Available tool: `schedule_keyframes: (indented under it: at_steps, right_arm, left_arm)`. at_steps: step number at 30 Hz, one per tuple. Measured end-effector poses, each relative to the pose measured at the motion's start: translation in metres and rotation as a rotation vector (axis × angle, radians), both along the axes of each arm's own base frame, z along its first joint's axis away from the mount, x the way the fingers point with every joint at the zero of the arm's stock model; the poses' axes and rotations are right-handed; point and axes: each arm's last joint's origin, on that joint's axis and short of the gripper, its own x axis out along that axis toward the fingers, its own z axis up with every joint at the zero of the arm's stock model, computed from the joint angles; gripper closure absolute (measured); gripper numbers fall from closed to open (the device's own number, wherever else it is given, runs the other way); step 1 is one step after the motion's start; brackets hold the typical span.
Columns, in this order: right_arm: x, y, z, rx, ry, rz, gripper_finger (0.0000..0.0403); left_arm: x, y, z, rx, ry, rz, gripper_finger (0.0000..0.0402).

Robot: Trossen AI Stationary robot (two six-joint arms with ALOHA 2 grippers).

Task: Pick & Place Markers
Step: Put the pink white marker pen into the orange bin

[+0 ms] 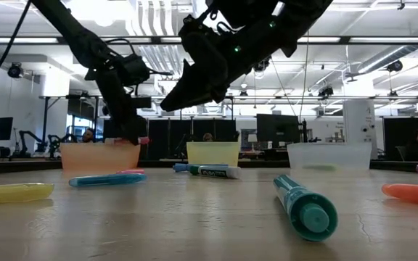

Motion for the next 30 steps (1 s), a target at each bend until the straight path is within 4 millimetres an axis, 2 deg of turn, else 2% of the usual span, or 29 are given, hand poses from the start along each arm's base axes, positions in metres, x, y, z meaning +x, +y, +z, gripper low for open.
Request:
schedule_keyframes:
  at_steps: [3,7,13,19,24,30]
  right_arm:
    - [0.0,0.0,0.0,-0.002,0.0,0.001,0.0318]
    - [0.0,0.0,0.0,-0.002,0.0,0.002,0.0323]
    - [0.0,0.0,0.0,-0.002,0.001,0.003,0.0321]
    - [0.0,0.0,0.0,-0.006,0.002,0.005,0.0331]
    - [0.0,0.0,0.0,-0.012,0.004,0.009,0.0344]
    - [0.0,0.0,-0.001,-0.015,0.011,0.011,0.0355]
  left_arm:
    - [0.0,0.0,-0.001,-0.006,0.006,0.002,0.0275]
    - [-0.001,-0.001,-0.001,-0.01,0.016,0.006,0.0275]
    - [-0.004,-0.004,0.004,0.001,0.026,0.012,0.031]
    - [-0.009,-0.014,0.03,0.081,-0.047,0.029,0.0348]
    - [-0.015,-0.024,0.048,0.111,-0.132,0.012,0.0354]
    - [-0.019,-0.027,0.041,0.099,-0.13,0.015,0.0355]
